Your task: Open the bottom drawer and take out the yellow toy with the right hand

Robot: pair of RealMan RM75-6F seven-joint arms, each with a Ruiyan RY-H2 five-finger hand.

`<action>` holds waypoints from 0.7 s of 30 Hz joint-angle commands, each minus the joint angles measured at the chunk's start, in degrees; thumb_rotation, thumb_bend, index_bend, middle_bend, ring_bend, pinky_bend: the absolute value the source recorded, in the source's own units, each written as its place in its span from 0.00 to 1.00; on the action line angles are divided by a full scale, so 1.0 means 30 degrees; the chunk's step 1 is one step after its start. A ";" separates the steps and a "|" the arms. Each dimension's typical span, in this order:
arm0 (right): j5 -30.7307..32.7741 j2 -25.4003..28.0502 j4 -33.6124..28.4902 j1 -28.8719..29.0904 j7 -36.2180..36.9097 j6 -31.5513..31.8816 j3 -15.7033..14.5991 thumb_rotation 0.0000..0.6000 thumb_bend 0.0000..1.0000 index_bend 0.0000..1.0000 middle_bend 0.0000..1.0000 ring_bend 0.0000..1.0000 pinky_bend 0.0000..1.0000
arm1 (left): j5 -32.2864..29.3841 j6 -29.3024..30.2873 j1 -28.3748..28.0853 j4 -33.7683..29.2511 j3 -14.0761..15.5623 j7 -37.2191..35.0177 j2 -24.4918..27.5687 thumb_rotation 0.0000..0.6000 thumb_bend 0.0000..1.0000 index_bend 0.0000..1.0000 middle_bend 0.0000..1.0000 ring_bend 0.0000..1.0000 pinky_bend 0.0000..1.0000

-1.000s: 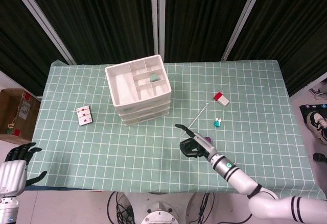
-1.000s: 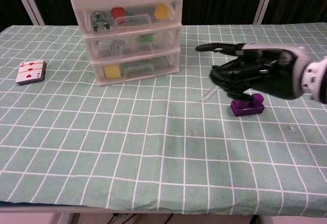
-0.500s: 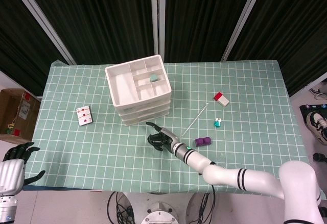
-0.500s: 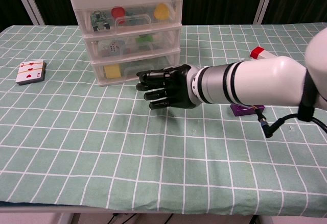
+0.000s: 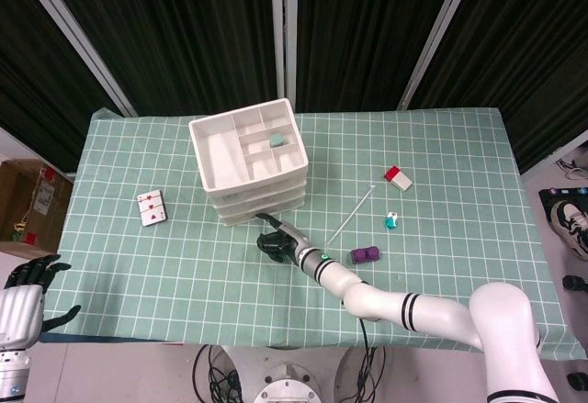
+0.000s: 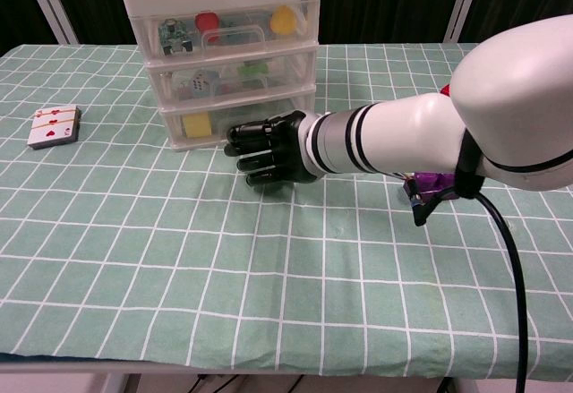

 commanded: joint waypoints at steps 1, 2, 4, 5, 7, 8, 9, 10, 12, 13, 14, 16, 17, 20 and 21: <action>0.0359 -0.0361 0.0619 0.0344 -0.0490 -0.0139 -0.0094 1.00 0.65 0.03 0.77 0.85 0.92 | -0.0007 0.0034 0.0023 -0.0033 -0.0005 0.0011 0.0029 1.00 0.05 0.32 0.19 0.17 0.19; 0.0436 -0.0469 0.0786 0.0434 -0.0630 -0.0133 -0.0108 1.00 0.65 0.03 0.77 0.85 0.92 | -0.0011 0.0053 0.0037 -0.0051 -0.0005 0.0029 0.0048 1.00 0.05 0.32 0.19 0.17 0.19; 0.0602 -0.0667 0.1098 0.0600 -0.0913 -0.0155 -0.0090 1.00 0.65 0.03 0.77 0.85 0.92 | -0.0020 0.0102 0.0074 -0.0088 -0.0004 0.0074 0.0086 1.00 0.05 0.32 0.19 0.17 0.19; 0.0690 -0.0742 0.1214 0.0666 -0.1019 -0.0159 -0.0074 1.00 0.65 0.03 0.77 0.85 0.92 | -0.0022 0.0117 0.0088 -0.0110 0.0000 0.0087 0.0103 1.00 0.05 0.32 0.19 0.17 0.19; 0.0974 -0.0907 0.1527 0.0866 -0.1325 -0.0153 -0.0080 1.00 0.65 0.05 0.77 0.85 0.92 | -0.0022 0.0145 0.0114 -0.0161 0.0006 0.0116 0.0128 1.00 0.05 0.32 0.19 0.17 0.19; 0.1063 -0.0951 0.1613 0.0929 -0.1408 -0.0138 -0.0091 1.00 0.65 0.05 0.77 0.85 0.92 | -0.0022 0.0148 0.0118 -0.0172 0.0007 0.0132 0.0130 1.00 0.05 0.32 0.19 0.17 0.19; 0.1235 -0.1028 0.1773 0.1049 -0.1563 -0.0132 -0.0094 1.00 0.65 0.06 0.77 0.85 0.92 | -0.0021 0.0158 0.0125 -0.0194 0.0006 0.0153 0.0133 1.00 0.05 0.32 0.19 0.17 0.19; 0.1360 -0.1074 0.1883 0.1129 -0.1675 -0.0154 -0.0105 1.00 0.65 0.07 0.77 0.85 0.92 | -0.0010 0.0168 0.0133 -0.0211 0.0014 0.0159 0.0133 1.00 0.05 0.32 0.19 0.17 0.19; 0.1627 -0.1181 0.2123 0.1298 -0.1932 -0.0127 -0.0111 1.00 0.65 0.09 0.77 0.85 0.92 | 0.0005 0.0170 0.0147 -0.0249 0.0034 0.0193 0.0151 1.00 0.05 0.32 0.19 0.17 0.19; 0.1729 -0.1224 0.2202 0.1353 -0.2033 -0.0108 -0.0105 1.00 0.65 0.11 0.77 0.85 0.92 | 0.0009 0.0171 0.0152 -0.0269 0.0040 0.0208 0.0165 1.00 0.05 0.32 0.19 0.17 0.19; 0.1836 -0.1253 0.2259 0.1389 -0.2115 -0.0106 -0.0088 1.00 0.65 0.12 0.77 0.85 0.92 | 0.0005 0.0179 0.0161 -0.0286 0.0039 0.0210 0.0172 1.00 0.05 0.32 0.19 0.17 0.19; 0.2065 -0.1264 0.2312 0.1431 -0.2300 -0.0093 -0.0060 1.00 0.65 0.15 0.77 0.85 0.92 | -0.0003 0.0195 0.0188 -0.0317 0.0048 0.0212 0.0192 1.00 0.05 0.32 0.19 0.17 0.19; 0.2157 -0.1253 0.2316 0.1436 -0.2389 -0.0071 -0.0075 1.00 0.66 0.17 0.77 0.85 0.92 | -0.0001 0.0199 0.0198 -0.0321 0.0056 0.0214 0.0198 1.00 0.05 0.32 0.19 0.17 0.19; 0.2470 -0.1162 0.2195 0.1416 -0.2661 0.0030 -0.0109 1.00 0.66 0.21 0.77 0.85 0.92 | -0.0010 0.0182 0.0212 -0.0337 0.0068 0.0211 0.0213 1.00 0.05 0.32 0.19 0.17 0.19; 0.2588 -0.1099 0.2097 0.1393 -0.2761 0.0044 -0.0124 1.00 0.66 0.21 0.77 0.85 0.92 | -0.0008 0.0169 0.0209 -0.0340 0.0069 0.0213 0.0213 1.00 0.05 0.32 0.19 0.17 0.19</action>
